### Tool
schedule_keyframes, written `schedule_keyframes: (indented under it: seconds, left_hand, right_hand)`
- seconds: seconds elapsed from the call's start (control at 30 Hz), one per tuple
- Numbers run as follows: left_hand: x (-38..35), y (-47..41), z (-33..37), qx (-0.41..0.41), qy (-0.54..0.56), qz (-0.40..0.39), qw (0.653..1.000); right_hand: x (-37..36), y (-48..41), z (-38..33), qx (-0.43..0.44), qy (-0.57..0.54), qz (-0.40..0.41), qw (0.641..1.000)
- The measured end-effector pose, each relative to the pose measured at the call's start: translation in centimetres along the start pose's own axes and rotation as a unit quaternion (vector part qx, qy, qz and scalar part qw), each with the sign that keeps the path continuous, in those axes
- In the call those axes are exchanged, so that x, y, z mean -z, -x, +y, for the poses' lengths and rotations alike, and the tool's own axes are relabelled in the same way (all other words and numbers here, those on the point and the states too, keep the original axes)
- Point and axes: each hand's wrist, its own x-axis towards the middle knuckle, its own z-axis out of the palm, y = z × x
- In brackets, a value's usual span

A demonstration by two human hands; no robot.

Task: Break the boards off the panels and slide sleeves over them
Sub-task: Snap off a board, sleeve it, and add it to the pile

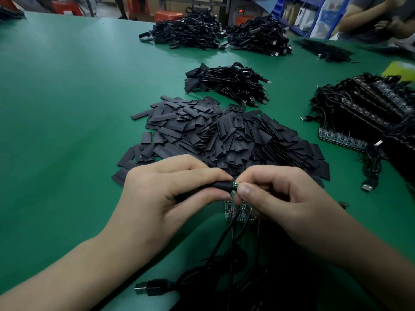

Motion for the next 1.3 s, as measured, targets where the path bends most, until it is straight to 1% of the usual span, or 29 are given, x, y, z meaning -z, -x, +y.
schedule_keyframes:
  seconds: [0.1, 0.17, 0.23, 0.37, 0.47, 0.53, 0.6, 0.8, 0.97, 1.3]
  left_hand:
    - [0.0, 0.0, -0.1, 0.008, 0.007, -0.003, 1.000]
    - [0.0, 0.0, -0.1, 0.009, 0.006, -0.007, 1.000]
    - [-0.1, 0.0, -0.1, 0.000, -0.007, -0.009, 1.000]
    - [-0.1, 0.1, -0.1, -0.022, -0.040, -0.004, 0.999]
    - [-0.2, 0.1, -0.1, 0.001, -0.065, 0.024, 0.998]
    - [-0.4, 0.0, 0.0, 0.035, -0.070, 0.042, 0.996]
    - [-0.7, 0.1, 0.1, 0.062, -0.057, 0.044, 0.995]
    - [-0.7, 0.1, 0.4, 0.119, -0.022, 0.031, 0.992]
    - [-0.9, 0.1, 0.6, 0.140, -0.008, 0.023, 0.990]
    - [-1.0, -0.1, 0.9, 0.158, 0.022, 0.023, 0.987]
  right_hand:
    - [-0.2, 0.1, -0.1, 0.018, 0.046, 0.020, 0.999]
    - [-0.2, 0.1, -0.1, 0.022, 0.058, 0.027, 0.998]
    - [-0.2, 0.1, 0.0, 0.016, 0.046, 0.021, 0.999]
    - [-0.1, 0.0, 0.1, -0.012, -0.017, 0.003, 1.000]
    - [-0.5, -0.1, 0.1, 0.003, -0.027, 0.039, 0.999]
    - [-1.0, 0.0, 0.1, 0.025, 0.004, 0.081, 0.996]
    - [-1.4, 0.1, 0.1, 0.044, 0.045, 0.117, 0.991]
    - [-2.2, 0.1, 0.5, 0.078, 0.138, 0.160, 0.974]
    - [-2.5, 0.1, 0.7, 0.113, 0.205, 0.161, 0.959]
    - [-3.1, 0.2, 0.4, 0.133, 0.234, 0.157, 0.950]
